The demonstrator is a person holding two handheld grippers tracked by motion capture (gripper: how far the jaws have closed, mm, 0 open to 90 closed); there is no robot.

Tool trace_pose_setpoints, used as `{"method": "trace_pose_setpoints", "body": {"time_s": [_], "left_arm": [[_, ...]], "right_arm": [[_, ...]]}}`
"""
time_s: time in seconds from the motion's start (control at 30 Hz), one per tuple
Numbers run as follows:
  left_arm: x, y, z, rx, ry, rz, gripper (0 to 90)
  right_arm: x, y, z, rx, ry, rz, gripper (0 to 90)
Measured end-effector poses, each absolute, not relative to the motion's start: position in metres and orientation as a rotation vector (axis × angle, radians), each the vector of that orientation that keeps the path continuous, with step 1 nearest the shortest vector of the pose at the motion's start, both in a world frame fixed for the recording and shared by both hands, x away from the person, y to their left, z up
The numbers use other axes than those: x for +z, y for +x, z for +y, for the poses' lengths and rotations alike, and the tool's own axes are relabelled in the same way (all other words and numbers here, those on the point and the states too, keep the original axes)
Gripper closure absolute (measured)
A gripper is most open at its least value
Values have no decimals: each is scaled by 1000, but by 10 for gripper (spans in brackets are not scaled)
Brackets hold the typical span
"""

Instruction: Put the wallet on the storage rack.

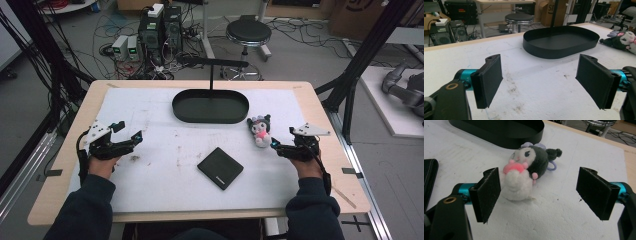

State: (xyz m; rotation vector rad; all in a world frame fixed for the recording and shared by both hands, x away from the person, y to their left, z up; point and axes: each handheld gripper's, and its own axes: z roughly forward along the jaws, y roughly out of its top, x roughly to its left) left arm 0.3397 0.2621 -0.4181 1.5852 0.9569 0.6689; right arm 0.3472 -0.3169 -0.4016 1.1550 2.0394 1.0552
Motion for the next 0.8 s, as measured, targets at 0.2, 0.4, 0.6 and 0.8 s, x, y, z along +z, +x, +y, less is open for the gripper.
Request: {"method": "trace_pose_setpoints", "body": {"time_s": [0.2, 0.4, 0.6, 0.8], "left_arm": [[-419, 340, 261, 666, 1589, 966, 208], [-419, 340, 260, 666, 1590, 966, 210], [-417, 338, 261, 672, 1594, 958, 212], [-417, 335, 258, 670, 1603, 948, 214]], "right_arm": [[-402, 347, -316, 1066, 1151, 2043, 201], [-401, 344, -316, 1091, 1144, 2048, 200], [-397, 337, -307, 1140, 1086, 2101, 201], [-395, 331, -281, 1190, 1007, 2194, 289]]}}
